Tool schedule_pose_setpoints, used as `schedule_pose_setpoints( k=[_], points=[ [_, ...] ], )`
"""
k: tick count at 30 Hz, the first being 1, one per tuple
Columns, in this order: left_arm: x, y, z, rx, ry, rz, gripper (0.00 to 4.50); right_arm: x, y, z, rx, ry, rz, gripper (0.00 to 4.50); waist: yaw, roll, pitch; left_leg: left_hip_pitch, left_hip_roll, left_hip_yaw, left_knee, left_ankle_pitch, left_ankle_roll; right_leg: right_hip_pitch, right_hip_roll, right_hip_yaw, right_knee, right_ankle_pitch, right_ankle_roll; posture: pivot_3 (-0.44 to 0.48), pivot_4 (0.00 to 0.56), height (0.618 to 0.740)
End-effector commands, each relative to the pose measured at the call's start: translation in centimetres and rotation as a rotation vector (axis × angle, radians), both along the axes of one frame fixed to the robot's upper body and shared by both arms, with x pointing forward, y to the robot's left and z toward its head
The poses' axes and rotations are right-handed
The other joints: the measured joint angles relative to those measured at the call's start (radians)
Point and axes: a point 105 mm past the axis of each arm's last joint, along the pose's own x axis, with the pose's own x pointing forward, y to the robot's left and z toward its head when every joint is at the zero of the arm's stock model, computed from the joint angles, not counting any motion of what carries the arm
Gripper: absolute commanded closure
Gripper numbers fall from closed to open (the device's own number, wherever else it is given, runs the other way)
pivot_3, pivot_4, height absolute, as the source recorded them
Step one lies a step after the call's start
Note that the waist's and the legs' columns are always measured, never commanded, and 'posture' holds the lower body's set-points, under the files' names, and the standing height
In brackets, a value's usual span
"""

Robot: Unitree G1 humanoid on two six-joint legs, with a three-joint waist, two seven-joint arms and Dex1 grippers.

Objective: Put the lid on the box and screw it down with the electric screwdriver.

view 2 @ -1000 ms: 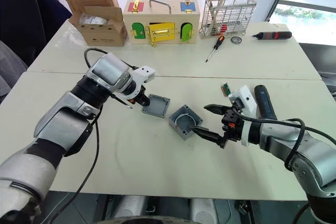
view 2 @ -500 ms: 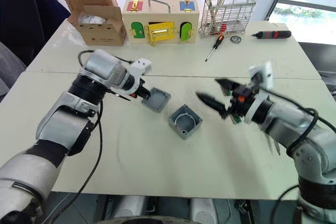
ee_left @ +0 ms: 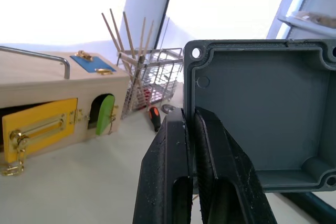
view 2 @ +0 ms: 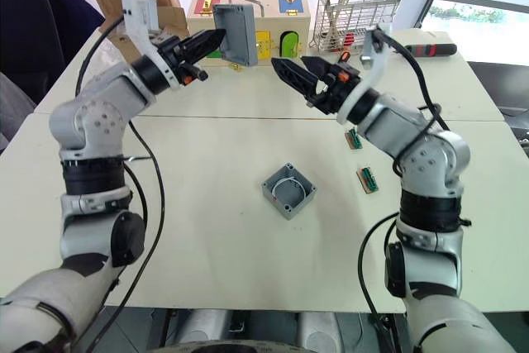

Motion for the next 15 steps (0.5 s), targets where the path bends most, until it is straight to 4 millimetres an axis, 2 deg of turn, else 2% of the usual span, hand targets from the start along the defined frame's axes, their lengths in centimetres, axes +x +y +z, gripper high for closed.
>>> schedule_pose_setpoints(
  k=[1,8,15],
  points=[
    [-1.5,-1.1,1.9,0.019,-0.141,-0.003,4.44,-0.3,0.8,2.7,0.031,-0.075,0.064,0.00,-0.001,0.000,0.000,0.000,0.000,0.000,0.000,0.000,0.000,0.000,0.000,0.000,0.000,0.000,0.000,0.000,0.150,0.735],
    [-1.2,-1.7,1.5,0.042,-0.157,0.028,4.44,-0.7,1.2,2.8,-0.018,-0.100,0.098,0.00,-0.010,0.000,0.000,0.000,0.000,0.000,0.000,0.000,0.000,0.000,0.000,0.000,0.000,0.000,0.000,0.000,0.150,0.735],
    [-0.7,-1.6,2.1,0.025,-0.171,0.046,4.44,-1.3,1.4,2.5,-0.045,-0.115,0.103,0.00,-0.023,0.000,0.000,0.000,0.000,0.000,-0.001,0.000,0.000,-0.001,0.000,0.000,0.000,0.000,0.000,0.000,0.150,0.735]
  ],
)
